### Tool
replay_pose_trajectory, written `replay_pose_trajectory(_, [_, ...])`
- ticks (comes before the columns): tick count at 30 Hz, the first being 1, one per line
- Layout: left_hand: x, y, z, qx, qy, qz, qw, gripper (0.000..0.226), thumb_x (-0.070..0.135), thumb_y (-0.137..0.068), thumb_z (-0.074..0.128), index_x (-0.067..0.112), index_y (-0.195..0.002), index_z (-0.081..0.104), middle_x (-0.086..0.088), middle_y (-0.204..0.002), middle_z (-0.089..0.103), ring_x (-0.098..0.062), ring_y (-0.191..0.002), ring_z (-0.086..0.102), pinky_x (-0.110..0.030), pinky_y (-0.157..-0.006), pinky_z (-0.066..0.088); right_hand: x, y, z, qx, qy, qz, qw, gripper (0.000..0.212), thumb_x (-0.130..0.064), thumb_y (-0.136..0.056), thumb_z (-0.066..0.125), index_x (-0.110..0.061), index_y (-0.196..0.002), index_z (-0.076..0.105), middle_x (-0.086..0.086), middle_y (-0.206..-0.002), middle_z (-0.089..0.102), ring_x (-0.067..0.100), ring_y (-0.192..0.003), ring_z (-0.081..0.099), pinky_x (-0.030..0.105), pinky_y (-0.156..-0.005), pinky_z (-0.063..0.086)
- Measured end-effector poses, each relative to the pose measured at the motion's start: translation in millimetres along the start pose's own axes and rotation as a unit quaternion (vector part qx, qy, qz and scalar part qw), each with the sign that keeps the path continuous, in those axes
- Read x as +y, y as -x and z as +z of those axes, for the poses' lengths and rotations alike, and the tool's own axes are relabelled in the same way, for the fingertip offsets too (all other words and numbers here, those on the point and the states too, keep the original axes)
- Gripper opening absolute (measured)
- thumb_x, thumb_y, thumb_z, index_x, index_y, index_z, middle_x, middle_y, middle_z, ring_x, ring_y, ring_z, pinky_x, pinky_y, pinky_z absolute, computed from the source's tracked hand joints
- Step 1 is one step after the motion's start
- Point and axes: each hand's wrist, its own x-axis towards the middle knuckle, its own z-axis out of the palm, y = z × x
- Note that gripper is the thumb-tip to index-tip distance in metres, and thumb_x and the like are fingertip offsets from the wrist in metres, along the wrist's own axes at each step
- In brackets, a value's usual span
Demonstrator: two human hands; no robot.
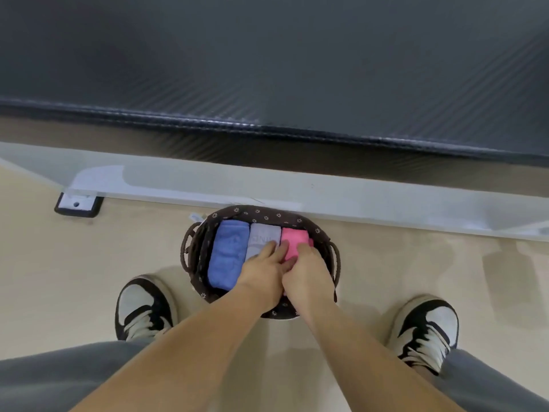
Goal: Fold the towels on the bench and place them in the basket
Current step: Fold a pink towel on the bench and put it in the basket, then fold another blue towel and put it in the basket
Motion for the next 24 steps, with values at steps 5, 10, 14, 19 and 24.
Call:
replay_pose_trajectory(5, [9.7, -4.7, 1.3, -0.005, -0.057, -0.007, 0.998, 0.066, 0.032, -0.097, 0.055, 0.033, -0.158, 0.032, 0.003, -0.172, 0.002, -0.031, -0.153, 0.007, -0.042, -0.114, 0.033, 3.0, -15.6, -18.4, -0.127, -0.128, 0.068, 0.981, 0.05, -0.004, -0.092, 0.045, -0.021, -0.138, 0.053, 0.004, -0.104, 0.065, 0.026, -0.097, 0.062, 0.032, -0.08, 0.05])
replay_pose_trajectory(10, [3.8, -1.2, -0.4, -0.033, -0.004, 0.003, 0.999, 0.064, 0.026, -0.098, 0.052, 0.037, -0.157, 0.032, 0.006, -0.173, 0.0, -0.027, -0.159, -0.003, -0.044, -0.12, 0.029, -2.7, -25.8, -32.0, -0.169, -0.23, 0.175, 0.942, 0.049, -0.017, -0.108, 0.036, -0.022, -0.157, 0.035, 0.009, -0.141, 0.053, 0.029, -0.127, 0.052, 0.028, -0.092, 0.038])
replay_pose_trajectory(14, [-5.2, 6.9, 1.5, -0.029, 0.07, 0.015, 0.997, 0.066, 0.013, -0.094, 0.049, 0.038, -0.154, 0.04, 0.013, -0.171, 0.013, -0.017, -0.159, 0.005, -0.042, -0.119, 0.037, -14.1, -33.7, -35.6, -0.146, -0.244, 0.228, 0.931, 0.04, -0.026, -0.111, 0.03, -0.008, -0.138, 0.054, 0.01, -0.129, 0.06, 0.029, -0.125, 0.054, 0.035, -0.108, 0.043])
replay_pose_trajectory(19, [-4.0, 29.7, -29.8, 0.03, 0.144, 0.01, 0.989, 0.058, 0.015, -0.094, 0.056, 0.029, -0.15, 0.047, 0.006, -0.161, 0.038, -0.022, -0.14, 0.047, -0.039, -0.107, 0.048, -27.7, -14.6, -50.6, -0.101, -0.245, 0.2, 0.943, 0.048, -0.039, -0.11, 0.032, -0.009, -0.141, 0.053, 0.013, -0.143, 0.055, 0.035, -0.126, 0.054, 0.046, -0.115, 0.04])
replay_pose_trajectory(24, [18.2, 70.8, -101.7, 0.084, 0.156, 0.013, 0.984, 0.051, 0.015, -0.099, 0.054, 0.02, -0.15, 0.047, -0.006, -0.149, 0.052, -0.027, -0.133, 0.052, -0.037, -0.11, 0.044, -50.5, 24.6, -109.1, -0.136, -0.152, 0.111, 0.973, 0.016, -0.014, -0.098, 0.051, -0.01, -0.101, 0.066, 0.016, -0.111, 0.071, 0.028, -0.092, 0.063, 0.036, -0.079, 0.052])
